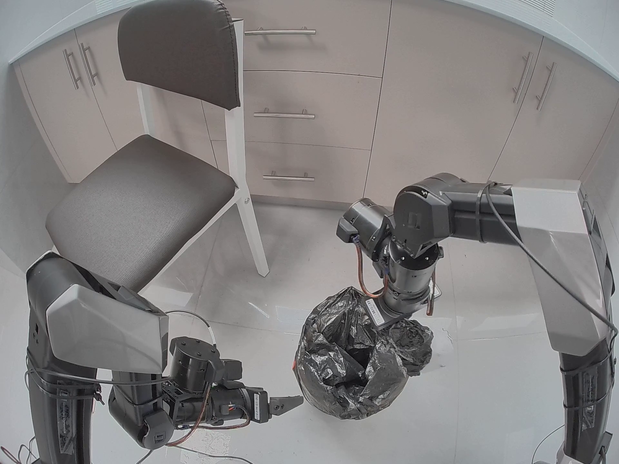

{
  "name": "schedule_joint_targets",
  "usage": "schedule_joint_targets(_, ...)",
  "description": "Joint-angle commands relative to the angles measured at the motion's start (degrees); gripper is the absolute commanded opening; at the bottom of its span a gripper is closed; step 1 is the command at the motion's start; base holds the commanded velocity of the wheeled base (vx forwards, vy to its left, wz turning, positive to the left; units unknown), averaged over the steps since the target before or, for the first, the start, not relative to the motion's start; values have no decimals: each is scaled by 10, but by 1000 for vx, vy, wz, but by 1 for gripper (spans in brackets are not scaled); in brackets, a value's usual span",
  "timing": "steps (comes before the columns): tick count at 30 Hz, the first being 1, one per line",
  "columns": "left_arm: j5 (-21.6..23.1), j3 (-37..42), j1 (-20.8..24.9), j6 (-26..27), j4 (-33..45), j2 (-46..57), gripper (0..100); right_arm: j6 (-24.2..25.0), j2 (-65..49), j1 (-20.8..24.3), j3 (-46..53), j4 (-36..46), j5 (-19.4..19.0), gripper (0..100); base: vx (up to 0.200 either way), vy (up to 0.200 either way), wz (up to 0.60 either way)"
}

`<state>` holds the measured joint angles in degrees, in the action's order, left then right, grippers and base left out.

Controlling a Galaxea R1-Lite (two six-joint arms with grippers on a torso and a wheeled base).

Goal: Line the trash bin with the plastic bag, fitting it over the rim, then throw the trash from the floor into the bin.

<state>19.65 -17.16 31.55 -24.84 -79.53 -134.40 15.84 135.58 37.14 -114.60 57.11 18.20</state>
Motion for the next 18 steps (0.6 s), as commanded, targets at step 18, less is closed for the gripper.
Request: schedule_joint_targets(18, -1, -1, 1, 1, -1, -4, 100, -88, 74, 42, 0, -154, 27, 0, 0, 0, 0)
